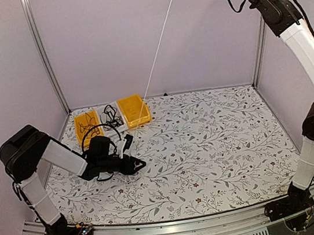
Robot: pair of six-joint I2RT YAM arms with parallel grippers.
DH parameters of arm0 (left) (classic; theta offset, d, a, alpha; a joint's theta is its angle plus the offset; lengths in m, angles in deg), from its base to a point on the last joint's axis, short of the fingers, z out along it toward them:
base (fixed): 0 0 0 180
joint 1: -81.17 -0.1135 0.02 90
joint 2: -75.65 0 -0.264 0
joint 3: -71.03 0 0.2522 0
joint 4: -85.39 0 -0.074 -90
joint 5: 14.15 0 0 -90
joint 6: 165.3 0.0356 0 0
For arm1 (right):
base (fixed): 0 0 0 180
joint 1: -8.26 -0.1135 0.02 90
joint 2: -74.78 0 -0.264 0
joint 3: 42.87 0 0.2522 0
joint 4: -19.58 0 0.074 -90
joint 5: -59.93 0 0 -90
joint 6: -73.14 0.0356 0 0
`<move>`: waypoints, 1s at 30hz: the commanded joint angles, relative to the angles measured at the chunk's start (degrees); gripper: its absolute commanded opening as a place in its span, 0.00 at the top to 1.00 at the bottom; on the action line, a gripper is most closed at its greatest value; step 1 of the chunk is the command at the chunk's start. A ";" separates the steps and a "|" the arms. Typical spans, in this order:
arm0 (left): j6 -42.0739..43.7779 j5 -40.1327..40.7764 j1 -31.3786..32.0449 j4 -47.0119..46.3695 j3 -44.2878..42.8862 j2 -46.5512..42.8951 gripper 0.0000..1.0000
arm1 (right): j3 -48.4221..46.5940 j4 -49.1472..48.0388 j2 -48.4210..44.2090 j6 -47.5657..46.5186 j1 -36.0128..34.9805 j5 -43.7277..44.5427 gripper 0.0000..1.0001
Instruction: Untangle the cables
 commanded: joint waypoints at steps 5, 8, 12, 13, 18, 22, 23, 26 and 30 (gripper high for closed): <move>3.30 4.14 0.27 9.76 5.96 -5.35 0.44 | -2.24 -12.59 -5.02 -4.62 6.40 7.04 1.00; 1.41 5.73 0.37 9.43 6.75 -7.97 0.40 | -2.24 -12.99 -5.59 -4.03 9.54 7.34 1.00; 0.74 7.96 0.28 9.16 7.46 -10.68 0.28 | -0.74 -10.06 -6.55 -1.85 12.06 8.11 1.00; 0.90 8.27 0.27 9.83 7.29 -10.78 0.28 | 0.93 -9.74 -7.07 -1.34 12.43 8.89 1.00; 1.44 10.93 0.28 14.56 6.26 -9.88 0.30 | 3.43 -9.99 -8.37 3.44 17.92 9.58 1.00; -0.69 11.41 0.28 13.03 7.53 -10.08 0.35 | 3.46 -9.33 -7.96 7.25 22.68 9.54 1.00; -0.68 11.43 0.29 13.06 7.47 -10.75 0.39 | 4.89 -8.61 -8.05 6.36 22.94 9.21 1.00; -0.23 13.84 0.38 14.91 5.96 -15.10 0.41 | 24.93 -8.53 -13.60 1.20 23.49 4.80 1.00; 3.47 16.11 0.37 18.99 1.52 -18.65 0.42 | 52.55 -3.30 -24.06 -0.51 24.68 -1.95 1.00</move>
